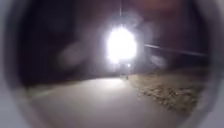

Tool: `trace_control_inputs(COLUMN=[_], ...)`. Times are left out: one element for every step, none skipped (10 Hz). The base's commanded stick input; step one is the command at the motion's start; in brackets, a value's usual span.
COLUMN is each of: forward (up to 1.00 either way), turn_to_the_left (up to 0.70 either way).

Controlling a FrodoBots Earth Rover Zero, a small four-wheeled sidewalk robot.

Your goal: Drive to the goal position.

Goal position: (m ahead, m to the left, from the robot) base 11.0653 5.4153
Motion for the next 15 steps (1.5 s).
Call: trace_control_inputs(forward=[0.85, 0.85, 0.85, 0.85, 0.85, 0.85, 0.85, 0.85, 0.85, 0.85, 0.85, 0.85, 0.85, 0.85, 0.85], turn_to_the_left=[0.0, 0.0, 0.0, 0.32, 0.09, 0.21, 0.34, 0.19, 0.0, 0.0, 0.0, 0.0, 0.0, 0.0, 0.0])
